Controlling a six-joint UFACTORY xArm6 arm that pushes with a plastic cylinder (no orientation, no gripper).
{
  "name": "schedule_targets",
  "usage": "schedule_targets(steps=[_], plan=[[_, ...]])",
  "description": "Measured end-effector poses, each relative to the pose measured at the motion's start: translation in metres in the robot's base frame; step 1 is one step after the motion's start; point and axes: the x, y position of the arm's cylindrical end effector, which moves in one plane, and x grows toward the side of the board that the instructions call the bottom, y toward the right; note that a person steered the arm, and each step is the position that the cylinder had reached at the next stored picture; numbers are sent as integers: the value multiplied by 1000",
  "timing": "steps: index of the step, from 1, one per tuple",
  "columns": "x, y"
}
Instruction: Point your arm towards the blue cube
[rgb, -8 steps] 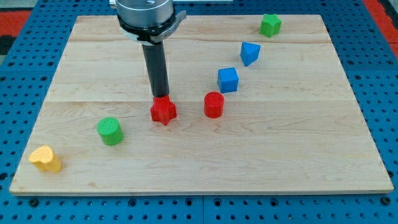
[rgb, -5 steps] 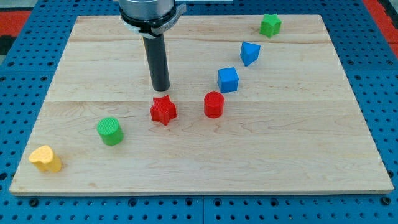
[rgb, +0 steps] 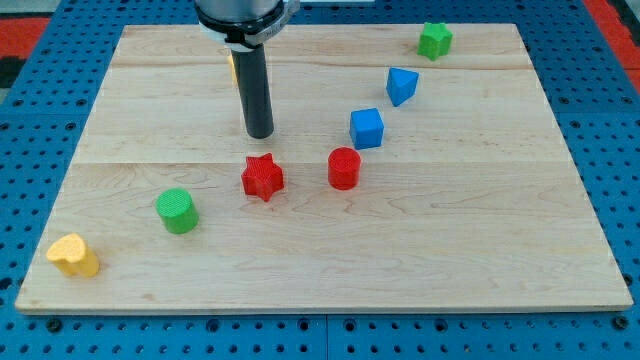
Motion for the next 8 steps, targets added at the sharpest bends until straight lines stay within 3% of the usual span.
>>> schedule_targets(steps=[7,8], plan=[[-7,15],[-19,55]])
